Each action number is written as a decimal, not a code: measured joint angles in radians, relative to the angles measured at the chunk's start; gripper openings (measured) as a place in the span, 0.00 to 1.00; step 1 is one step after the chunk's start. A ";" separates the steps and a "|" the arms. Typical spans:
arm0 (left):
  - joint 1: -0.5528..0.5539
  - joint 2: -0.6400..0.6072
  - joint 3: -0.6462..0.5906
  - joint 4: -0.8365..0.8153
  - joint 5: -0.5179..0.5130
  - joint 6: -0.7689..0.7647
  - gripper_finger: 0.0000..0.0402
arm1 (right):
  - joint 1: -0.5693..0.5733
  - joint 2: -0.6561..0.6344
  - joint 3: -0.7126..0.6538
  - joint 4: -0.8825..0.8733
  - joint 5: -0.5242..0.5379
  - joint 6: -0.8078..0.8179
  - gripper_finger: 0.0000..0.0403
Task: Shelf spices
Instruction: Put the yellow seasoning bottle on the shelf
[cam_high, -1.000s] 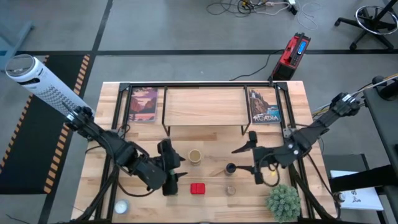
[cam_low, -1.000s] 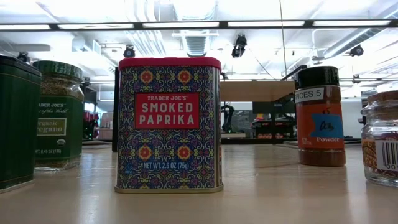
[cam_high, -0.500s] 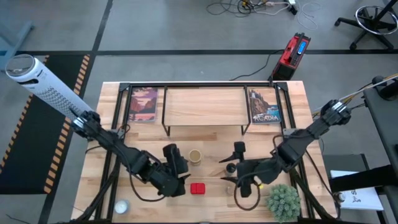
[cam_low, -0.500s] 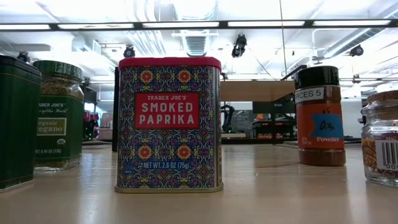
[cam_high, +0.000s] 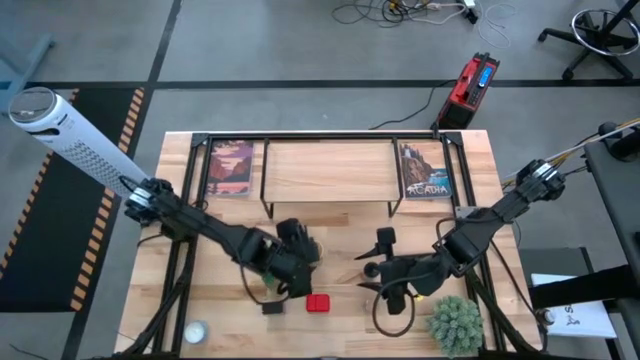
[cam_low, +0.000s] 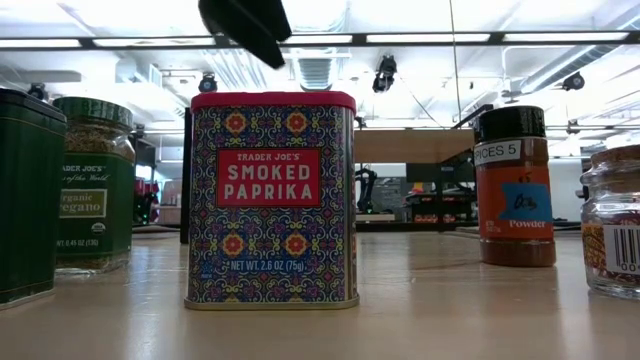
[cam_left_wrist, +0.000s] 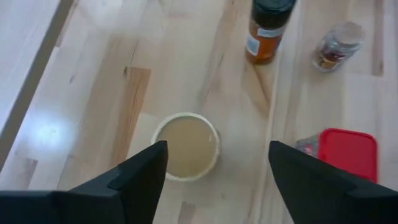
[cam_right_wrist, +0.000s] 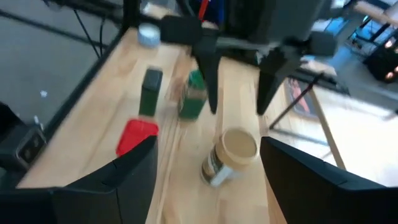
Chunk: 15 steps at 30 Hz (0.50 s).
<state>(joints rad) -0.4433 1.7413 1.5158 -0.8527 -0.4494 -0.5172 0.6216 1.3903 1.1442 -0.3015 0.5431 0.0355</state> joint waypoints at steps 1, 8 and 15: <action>0.012 0.002 0.000 0.001 0.012 0.010 0.69 | 0.000 -0.006 -0.010 -0.017 0.000 0.008 0.65; 0.071 0.014 0.000 0.002 0.062 0.063 0.79 | 0.000 -0.096 -0.103 -0.038 0.007 0.077 0.69; 0.124 0.023 0.000 0.033 0.145 0.108 0.83 | 0.000 -0.201 -0.155 -0.031 0.009 0.096 0.66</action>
<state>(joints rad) -0.3197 1.7645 1.5158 -0.8200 -0.3042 -0.4092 0.6216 1.1892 0.9890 -0.3325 0.5522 0.1310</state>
